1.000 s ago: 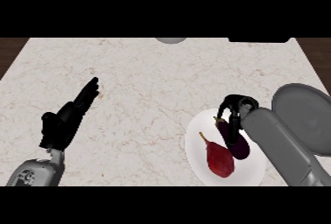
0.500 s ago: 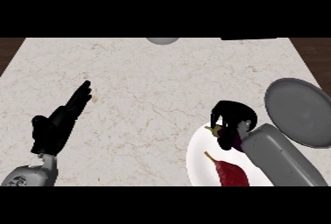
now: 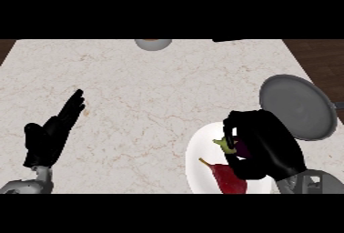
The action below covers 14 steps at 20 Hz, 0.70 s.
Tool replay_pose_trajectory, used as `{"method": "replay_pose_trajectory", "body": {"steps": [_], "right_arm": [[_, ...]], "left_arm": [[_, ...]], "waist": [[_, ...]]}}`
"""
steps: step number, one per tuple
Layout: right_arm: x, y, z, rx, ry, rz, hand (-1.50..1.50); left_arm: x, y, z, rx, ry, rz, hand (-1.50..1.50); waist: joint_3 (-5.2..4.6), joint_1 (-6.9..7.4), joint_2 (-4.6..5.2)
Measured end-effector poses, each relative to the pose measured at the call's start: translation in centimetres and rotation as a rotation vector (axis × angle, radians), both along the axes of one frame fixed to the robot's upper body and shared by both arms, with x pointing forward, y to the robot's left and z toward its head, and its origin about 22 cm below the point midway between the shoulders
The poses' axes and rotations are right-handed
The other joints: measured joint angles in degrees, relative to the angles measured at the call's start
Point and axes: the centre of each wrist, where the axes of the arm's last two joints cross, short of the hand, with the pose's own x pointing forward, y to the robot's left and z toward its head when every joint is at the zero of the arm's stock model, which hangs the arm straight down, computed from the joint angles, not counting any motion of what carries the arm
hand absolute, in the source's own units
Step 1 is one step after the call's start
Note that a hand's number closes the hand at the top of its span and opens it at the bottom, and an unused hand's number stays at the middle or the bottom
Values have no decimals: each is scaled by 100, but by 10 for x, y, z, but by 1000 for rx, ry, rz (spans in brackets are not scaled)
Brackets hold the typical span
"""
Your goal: Pick the eggplant from the plate and place it in the pan
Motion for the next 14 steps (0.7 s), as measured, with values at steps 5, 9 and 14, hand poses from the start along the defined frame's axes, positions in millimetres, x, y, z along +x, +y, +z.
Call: {"method": "replay_pose_trajectory", "body": {"steps": [5, 9, 14], "right_arm": [[-59, -22, 19, 101, -198, -32, 150], [-83, -46, 13, 158, -243, -142, 150], [-95, -77, -5, 228, -312, -254, 150]], "left_arm": [[-1, 0, 1, 3, -16, -3, 0], [-2, -3, 8, 4, -30, -32, 0], [4, -11, 16, 2, -43, -68, 0]], "waist": [[5, 66, 101], [7, 245, 176], [9, 437, 247]]}}
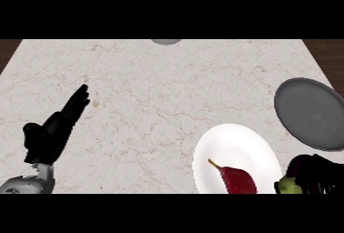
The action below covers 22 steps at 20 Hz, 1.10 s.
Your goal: Pick the eggplant from the plate and place it in the pan
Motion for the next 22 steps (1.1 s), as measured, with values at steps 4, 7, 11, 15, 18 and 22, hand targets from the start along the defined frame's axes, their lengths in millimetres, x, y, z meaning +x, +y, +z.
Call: {"method": "replay_pose_trajectory", "body": {"steps": [4, 7, 11, 15, 18, 22], "right_arm": [[2, -29, -15, 86, -29, -43, 150], [18, -53, -27, 93, -50, -72, 150], [40, -92, -47, 79, -86, -130, 150], [67, -129, -60, 67, -109, -171, 150], [88, -148, -73, 61, -114, -182, 150], [113, -172, -87, 60, -117, -192, 150]], "left_arm": [[3, -6, -1, -4, -5, -27, 0], [3, -15, 1, 0, -10, -43, 0], [10, -17, -3, -2, -10, -52, 0], [14, -13, 2, -3, -17, -64, 0], [11, -19, -1, -2, -22, -67, 0], [11, -28, -1, -2, -19, -71, 0]], "waist": [[-4, 152, 38], [-9, 257, 54], [-12, 319, 71], [-12, 371, 78], [-14, 398, 80], [-13, 409, 82]]}}
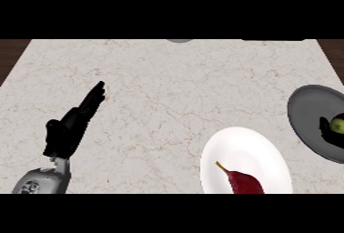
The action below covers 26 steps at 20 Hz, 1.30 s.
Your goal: Pick the eggplant from the plate and place it in the pan
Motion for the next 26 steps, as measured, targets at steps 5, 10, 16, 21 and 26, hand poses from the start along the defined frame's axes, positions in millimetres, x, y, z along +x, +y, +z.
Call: {"method": "replay_pose_trajectory", "body": {"steps": [5, 10, 16, 21, 26], "right_arm": [[26, -20, -12, 1, -7, 2, 150], [45, -39, -21, -2, -11, -2, 150], [56, -47, -32, 42, 241, -102, -150], [69, -47, -33, 146, 253, -70, -150], [74, -52, -29, 349, 141, -20, -150]], "left_arm": [[3, 0, -3, 1, 2, -1, 0], [2, 8, 0, 0, 2, -4, 0], [7, 5, 2, -1, -8, -24, 0], [10, 0, 2, -2, -12, -32, 0], [7, -2, 1, -5, -11, -27, 0]], "waist": [[-3, 2, 0], [-1, 16, 3], [-29, 158, 31], [-9, 195, 60], [17, 181, 72]]}}
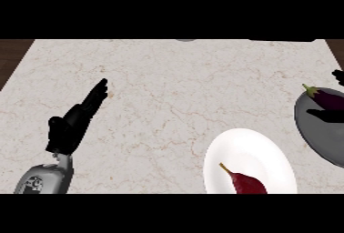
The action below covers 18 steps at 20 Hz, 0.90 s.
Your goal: Pick the eggplant from the plate and place it in the pan
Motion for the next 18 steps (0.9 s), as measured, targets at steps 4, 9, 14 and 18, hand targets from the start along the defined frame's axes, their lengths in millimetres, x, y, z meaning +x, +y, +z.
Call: {"method": "replay_pose_trajectory", "body": {"steps": [4, 9, 14, 18], "right_arm": [[-6, -12, 2, 169, -91, -2, -150], [-34, -42, 0, 329, -128, 43, -150], [-73, -73, -3, 386, -146, 102, -150], [-99, -90, -4, 377, -170, 91, -150]], "left_arm": [[2, 3, 0, 3, -1, 1, 0], [2, 6, 1, 3, -7, -4, 0], [-2, 8, -1, 3, -8, 2, 0], [-2, 12, 1, -1, 2, 12, 0]], "waist": [[8, -10, 17], [12, -31, 18], [13, -55, 5], [13, -103, -12]]}}
